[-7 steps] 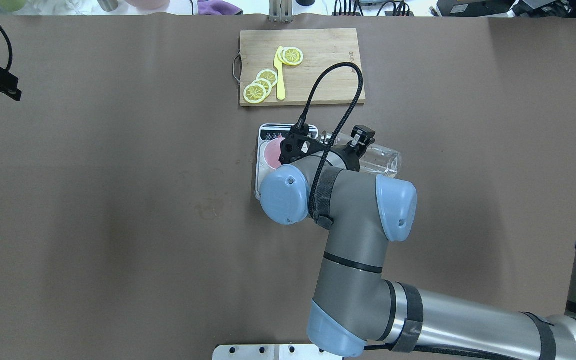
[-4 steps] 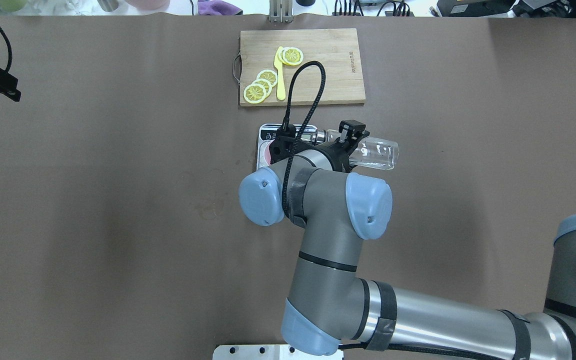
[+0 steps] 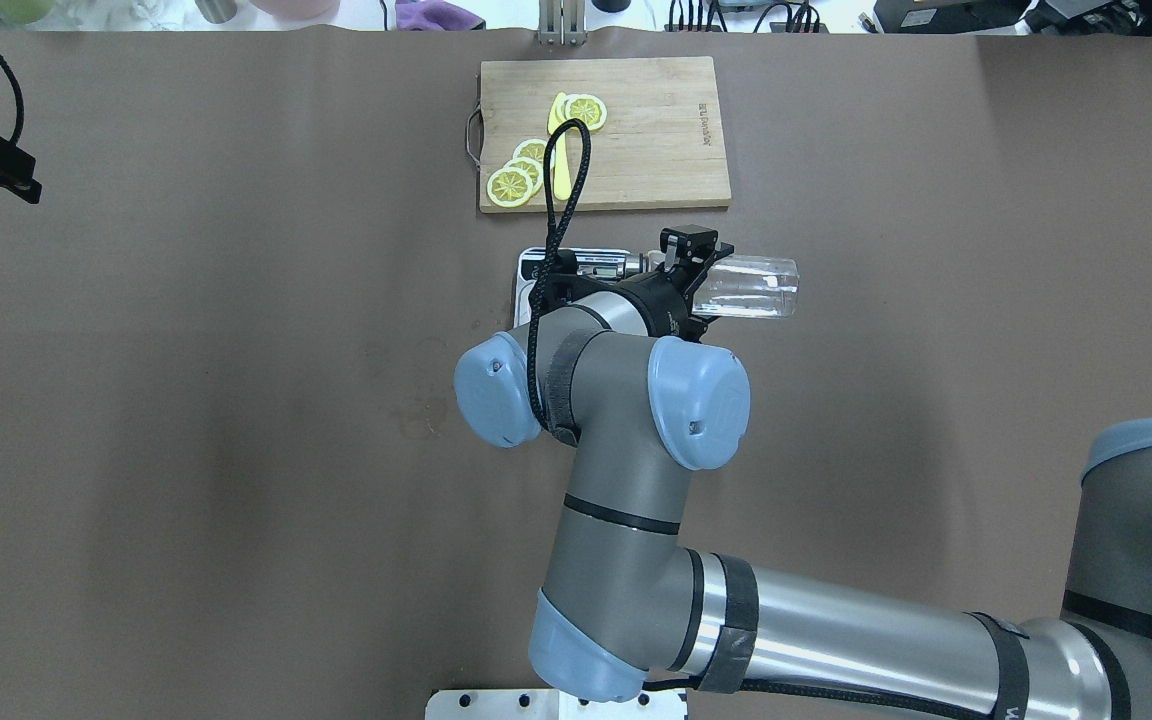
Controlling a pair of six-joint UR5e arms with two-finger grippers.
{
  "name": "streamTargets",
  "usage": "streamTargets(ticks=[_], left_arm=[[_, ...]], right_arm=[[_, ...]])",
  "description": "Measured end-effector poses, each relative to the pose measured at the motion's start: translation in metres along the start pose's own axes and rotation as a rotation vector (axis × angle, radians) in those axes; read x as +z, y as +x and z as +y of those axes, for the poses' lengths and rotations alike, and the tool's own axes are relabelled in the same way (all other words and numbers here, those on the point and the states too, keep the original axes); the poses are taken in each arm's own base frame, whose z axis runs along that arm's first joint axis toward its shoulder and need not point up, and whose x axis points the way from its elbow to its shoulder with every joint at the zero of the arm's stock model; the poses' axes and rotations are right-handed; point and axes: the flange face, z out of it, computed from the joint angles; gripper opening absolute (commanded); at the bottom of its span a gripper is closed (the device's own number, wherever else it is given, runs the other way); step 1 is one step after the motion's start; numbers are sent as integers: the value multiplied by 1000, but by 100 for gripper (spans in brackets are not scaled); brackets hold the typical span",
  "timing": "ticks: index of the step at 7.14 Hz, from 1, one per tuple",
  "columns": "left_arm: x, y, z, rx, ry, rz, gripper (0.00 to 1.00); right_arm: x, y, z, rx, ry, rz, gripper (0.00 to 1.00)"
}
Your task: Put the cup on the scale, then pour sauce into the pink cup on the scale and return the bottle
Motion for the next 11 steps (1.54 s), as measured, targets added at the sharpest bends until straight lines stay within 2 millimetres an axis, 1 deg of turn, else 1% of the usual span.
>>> streamTargets(ticks=[2,4,6,7,9,10,11], left_arm=[[-4,0,0,0,6,1,98],[-6,-2,6,-1,6,1,98],[-8,-4,12,-1,7,1,98],[-8,-5,13,0,7,2,98],[-8,-5,13,-1,7,1,98],[-8,-5,13,-1,8,2,98],[-9,-4,12,0,9,2,98]], right_arm=[[-3,5,-6,-137,-37,41,0],[-6,9,-5,-244,-73,64,0],[-9,12,-11,-302,-98,80,0],[-11,14,-12,-299,-98,81,0],[-14,17,-8,-223,-82,71,0],[-14,17,0,-167,-67,55,0],[-11,16,21,-104,-39,33,0]])
